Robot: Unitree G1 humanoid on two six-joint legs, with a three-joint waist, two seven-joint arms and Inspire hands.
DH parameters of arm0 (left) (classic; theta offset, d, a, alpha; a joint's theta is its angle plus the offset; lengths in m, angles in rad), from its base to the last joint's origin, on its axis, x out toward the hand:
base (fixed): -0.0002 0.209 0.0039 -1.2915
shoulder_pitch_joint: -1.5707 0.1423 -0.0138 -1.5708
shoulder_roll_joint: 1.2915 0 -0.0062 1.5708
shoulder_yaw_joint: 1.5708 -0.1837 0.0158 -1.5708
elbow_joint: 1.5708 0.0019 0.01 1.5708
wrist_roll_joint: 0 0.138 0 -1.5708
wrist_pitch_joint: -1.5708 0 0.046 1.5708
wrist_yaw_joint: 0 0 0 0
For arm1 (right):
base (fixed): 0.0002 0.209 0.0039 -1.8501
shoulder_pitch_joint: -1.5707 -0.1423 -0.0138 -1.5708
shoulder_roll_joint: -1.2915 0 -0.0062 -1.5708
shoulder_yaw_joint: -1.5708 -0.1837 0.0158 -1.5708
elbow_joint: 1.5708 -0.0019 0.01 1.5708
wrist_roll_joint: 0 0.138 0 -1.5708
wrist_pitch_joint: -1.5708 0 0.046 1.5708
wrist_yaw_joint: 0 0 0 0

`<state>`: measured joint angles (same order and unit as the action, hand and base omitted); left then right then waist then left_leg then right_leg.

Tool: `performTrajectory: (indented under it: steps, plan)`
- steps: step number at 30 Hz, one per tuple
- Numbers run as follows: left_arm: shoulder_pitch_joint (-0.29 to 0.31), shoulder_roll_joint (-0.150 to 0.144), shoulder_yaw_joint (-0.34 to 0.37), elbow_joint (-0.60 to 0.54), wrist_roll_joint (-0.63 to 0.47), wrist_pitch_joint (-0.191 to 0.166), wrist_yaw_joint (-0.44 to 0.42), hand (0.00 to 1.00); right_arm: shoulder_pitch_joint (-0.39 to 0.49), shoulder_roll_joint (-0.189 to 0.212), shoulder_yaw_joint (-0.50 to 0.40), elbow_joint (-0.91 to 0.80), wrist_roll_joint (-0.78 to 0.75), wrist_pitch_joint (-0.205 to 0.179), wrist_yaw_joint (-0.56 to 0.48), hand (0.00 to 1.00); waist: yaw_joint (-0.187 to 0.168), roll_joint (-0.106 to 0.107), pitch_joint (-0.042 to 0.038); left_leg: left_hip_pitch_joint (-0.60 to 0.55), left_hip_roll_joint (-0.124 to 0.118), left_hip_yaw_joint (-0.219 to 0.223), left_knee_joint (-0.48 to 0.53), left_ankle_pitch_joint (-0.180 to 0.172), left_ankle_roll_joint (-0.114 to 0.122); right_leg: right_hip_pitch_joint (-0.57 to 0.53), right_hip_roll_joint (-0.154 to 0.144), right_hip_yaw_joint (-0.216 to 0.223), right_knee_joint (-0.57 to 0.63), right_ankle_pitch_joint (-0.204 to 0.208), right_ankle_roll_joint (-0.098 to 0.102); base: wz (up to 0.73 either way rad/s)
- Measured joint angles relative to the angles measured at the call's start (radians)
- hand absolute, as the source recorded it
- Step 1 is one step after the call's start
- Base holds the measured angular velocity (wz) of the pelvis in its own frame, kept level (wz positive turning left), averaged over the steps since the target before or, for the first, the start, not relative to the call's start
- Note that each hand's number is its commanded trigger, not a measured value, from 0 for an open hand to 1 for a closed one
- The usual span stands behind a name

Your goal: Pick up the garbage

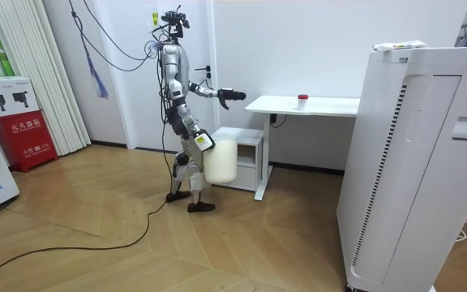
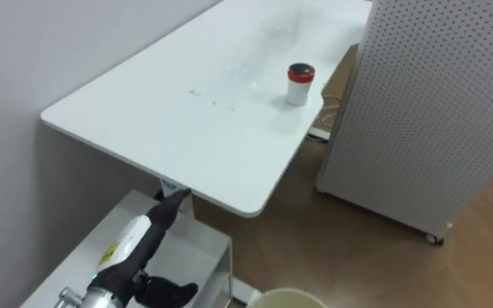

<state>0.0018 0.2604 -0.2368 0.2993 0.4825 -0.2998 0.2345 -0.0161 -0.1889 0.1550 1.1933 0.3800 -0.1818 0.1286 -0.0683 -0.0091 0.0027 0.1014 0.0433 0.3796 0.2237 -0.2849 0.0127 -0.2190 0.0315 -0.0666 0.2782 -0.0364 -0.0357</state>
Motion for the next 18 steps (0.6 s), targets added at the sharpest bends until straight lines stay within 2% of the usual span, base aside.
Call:
performTrajectory:
  steps: [2,4,6,7,10,14,18]
  plan:
    - [0.002,-0.002,0.023,-0.024,-0.001,0.000,0.006,0.00,0.001,0.003,0.000,0.000,-0.001,0.004,0.006,1.00,-0.003,-0.002,-0.0006,0.017,-0.002,0.007,-0.026,0.000,0.000,0.008,0.006,-0.012,-0.023,0.015,-0.001,-0.44]
    - [0.002,-0.009,0.033,-0.067,-0.002,0.000,0.024,0.00,0.000,0.007,-0.001,0.004,-0.001,0.010,0.006,1.00,-0.007,-0.008,0.0009,0.025,0.002,0.048,-0.054,0.000,0.000,0.005,0.009,-0.027,-0.040,0.030,-0.001,-0.22]
    - [0.002,-0.012,0.037,-0.102,-0.024,0.000,0.041,0.00,-0.002,0.011,-0.001,0.005,0.000,0.019,-0.001,1.00,0.015,-0.016,-0.0015,0.041,0.013,0.104,-0.066,-0.003,0.001,0.005,0.003,-0.107,-0.040,0.040,-0.019,-0.47]
    - [0.002,-0.012,0.038,-0.108,-0.034,0.000,0.045,0.00,-0.004,0.011,0.000,0.005,-0.001,0.019,-0.004,1.00,0.021,-0.017,-0.0015,0.045,0.012,0.110,-0.066,-0.003,0.001,0.007,0.003,-0.117,-0.040,0.042,-0.023,-0.40]
    - [0.002,-0.015,0.039,-0.141,-0.059,0.000,0.073,0.00,-0.005,0.009,-0.001,0.007,-0.016,0.018,-0.005,1.00,0.016,-0.017,-0.0005,0.052,0.011,0.096,-0.065,-0.003,0.001,0.017,0.006,-0.109,-0.055,0.047,-0.030,-0.10]
    - [0.002,-0.021,0.037,-0.172,-0.058,0.000,0.103,0.00,-0.005,0.009,-0.003,0.007,-0.034,0.018,0.002,1.00,0.012,-0.009,0.0053,0.050,0.015,0.104,-0.073,-0.003,0.000,0.031,0.024,-0.101,-0.104,0.073,-0.035,-0.06]
    - [0.004,-0.029,0.035,-0.176,-0.058,0.000,0.110,0.00,-0.005,0.009,-0.024,0.007,-0.035,0.018,0.007,1.00,-0.017,-0.006,0.0074,0.056,0.015,0.109,-0.070,-0.001,-0.003,0.038,0.025,-0.104,-0.107,0.077,-0.038,-0.01]
